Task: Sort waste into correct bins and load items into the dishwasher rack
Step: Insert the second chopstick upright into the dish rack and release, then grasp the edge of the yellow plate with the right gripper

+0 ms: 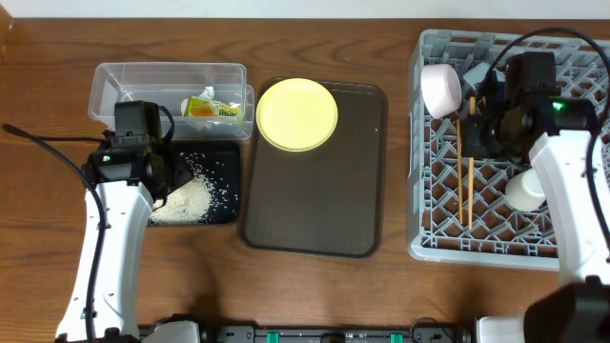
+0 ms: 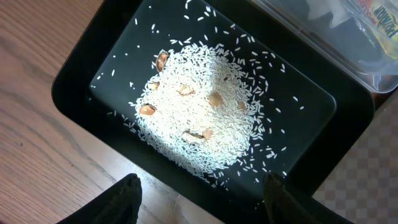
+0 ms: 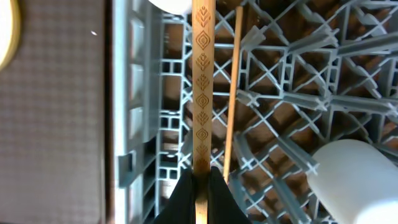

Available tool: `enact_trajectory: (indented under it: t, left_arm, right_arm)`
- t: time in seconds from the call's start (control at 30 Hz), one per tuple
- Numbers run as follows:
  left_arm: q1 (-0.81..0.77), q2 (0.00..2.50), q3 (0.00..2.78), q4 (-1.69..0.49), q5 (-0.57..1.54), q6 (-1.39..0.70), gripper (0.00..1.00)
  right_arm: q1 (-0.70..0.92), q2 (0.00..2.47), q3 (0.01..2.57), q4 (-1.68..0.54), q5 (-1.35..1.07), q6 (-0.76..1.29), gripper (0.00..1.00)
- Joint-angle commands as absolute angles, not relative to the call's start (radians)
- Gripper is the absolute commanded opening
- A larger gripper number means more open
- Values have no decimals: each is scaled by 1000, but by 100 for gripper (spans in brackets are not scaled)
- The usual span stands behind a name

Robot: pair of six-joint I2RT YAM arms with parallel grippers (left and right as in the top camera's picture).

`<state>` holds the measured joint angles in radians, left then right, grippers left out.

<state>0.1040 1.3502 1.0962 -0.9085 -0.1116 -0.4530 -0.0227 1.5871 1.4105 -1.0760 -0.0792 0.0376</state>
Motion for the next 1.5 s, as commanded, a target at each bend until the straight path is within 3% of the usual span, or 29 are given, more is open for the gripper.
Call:
enact_trajectory:
  t: [0.0, 0.1, 0.23, 0.4, 0.5, 0.63, 0.83, 1.13, 1.47]
  left_arm:
    - [108, 1346, 1103, -908, -124, -469, 65]
    - [108, 1346, 1103, -908, -124, -469, 65]
    - [108, 1346, 1103, -908, -124, -469, 65]
    - [108, 1346, 1103, -908, -124, -469, 65]
    - [108, 1346, 1103, -908, -124, -469, 65]
    - [108, 1346, 1103, -908, -123, -469, 66]
    - [108, 1346, 1103, -908, -123, -469, 65]
    - [108, 1346, 1103, -908, -123, -469, 65]
    - [108, 1346, 1103, -908, -123, -469, 65]
  right_arm:
    - [-42, 1649, 1399, -1054, -79, -10, 2]
    - [-44, 1687, 1399, -1028, -81, -9, 4]
    - [-43, 1702, 1399, -1001, -87, -9, 16]
    - [-30, 1678, 1404, -982, -116, -8, 24]
    - [-30, 1649, 1418, -949, -206, -9, 39]
    - [-17, 1605, 1425, -828, -393, -8, 48]
    - [117, 1613, 1425, -618, -441, 69, 53]
    - [394, 1795, 1425, -420, -65, 200, 59]
    - [463, 2050, 1425, -345, 25, 427, 57]
